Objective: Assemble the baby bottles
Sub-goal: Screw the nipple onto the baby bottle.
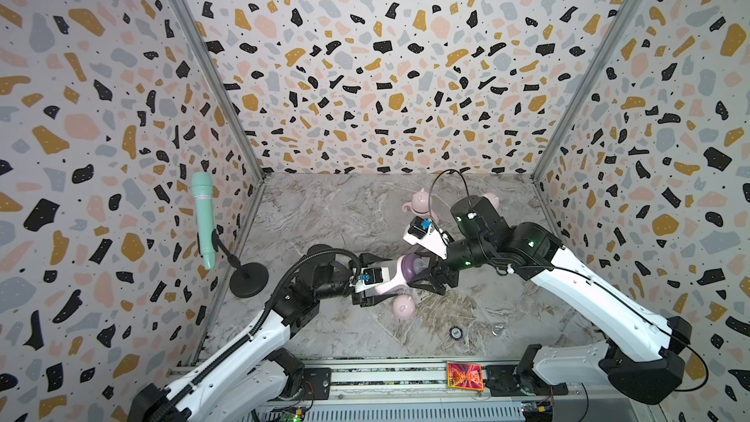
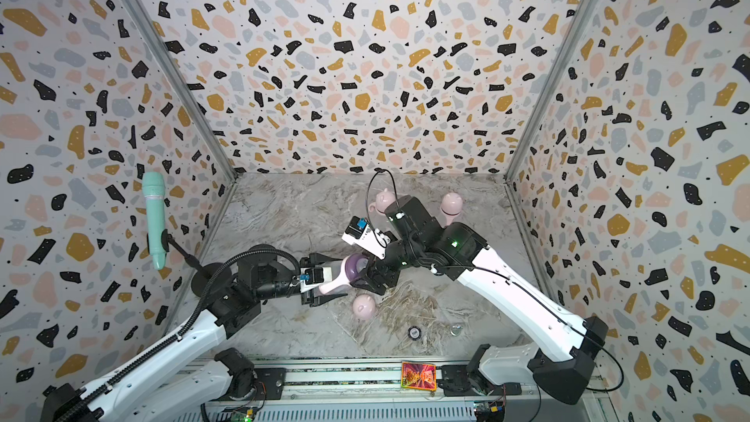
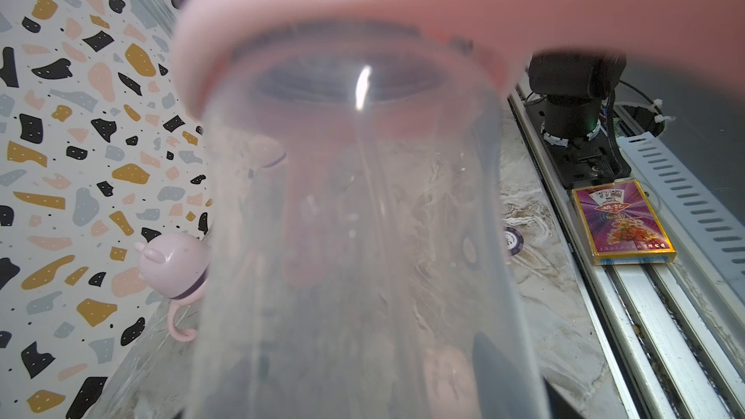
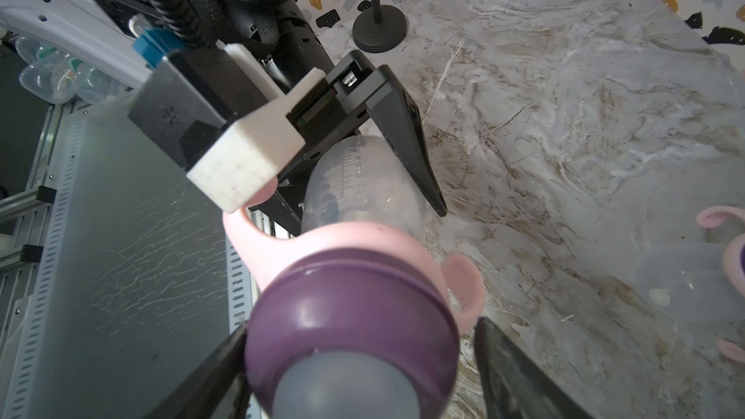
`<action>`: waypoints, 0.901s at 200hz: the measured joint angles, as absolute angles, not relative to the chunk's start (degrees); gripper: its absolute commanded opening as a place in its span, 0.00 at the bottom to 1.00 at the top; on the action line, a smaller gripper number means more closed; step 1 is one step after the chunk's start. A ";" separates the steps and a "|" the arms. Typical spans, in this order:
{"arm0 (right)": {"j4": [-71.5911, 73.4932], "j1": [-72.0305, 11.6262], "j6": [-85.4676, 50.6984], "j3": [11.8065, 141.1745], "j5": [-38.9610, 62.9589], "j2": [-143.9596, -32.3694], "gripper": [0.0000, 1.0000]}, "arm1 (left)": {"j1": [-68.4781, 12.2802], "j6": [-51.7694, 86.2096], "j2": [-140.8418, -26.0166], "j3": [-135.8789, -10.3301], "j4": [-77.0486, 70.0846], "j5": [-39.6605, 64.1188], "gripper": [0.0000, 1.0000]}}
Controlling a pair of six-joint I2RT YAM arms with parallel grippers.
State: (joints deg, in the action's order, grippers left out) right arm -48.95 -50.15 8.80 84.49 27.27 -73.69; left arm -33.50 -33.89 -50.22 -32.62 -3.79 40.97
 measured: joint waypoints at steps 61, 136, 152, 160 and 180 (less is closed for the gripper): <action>-45.12 -47.37 6.37 82.15 31.68 -73.76 0.11 | -33.52 -33.78 -49.36 -32.64 -4.01 36.60 0.19; -23.97 -40.01 -8.93 76.14 48.23 -77.89 0.00 | -36.03 -38.79 -41.54 -27.59 -12.43 10.50 0.14; -17.63 -39.22 -16.84 74.76 50.85 -79.50 0.00 | -36.69 -42.13 -40.40 -26.26 -14.90 4.56 0.14; -14.33 -38.92 -20.88 73.87 51.92 -80.09 0.00 | -36.88 -43.64 -40.03 -25.74 -15.99 2.35 0.14; -5.41 -38.48 -31.77 71.48 53.71 -81.73 0.00 | -37.32 -47.31 -39.68 -24.62 -18.41 -2.57 0.13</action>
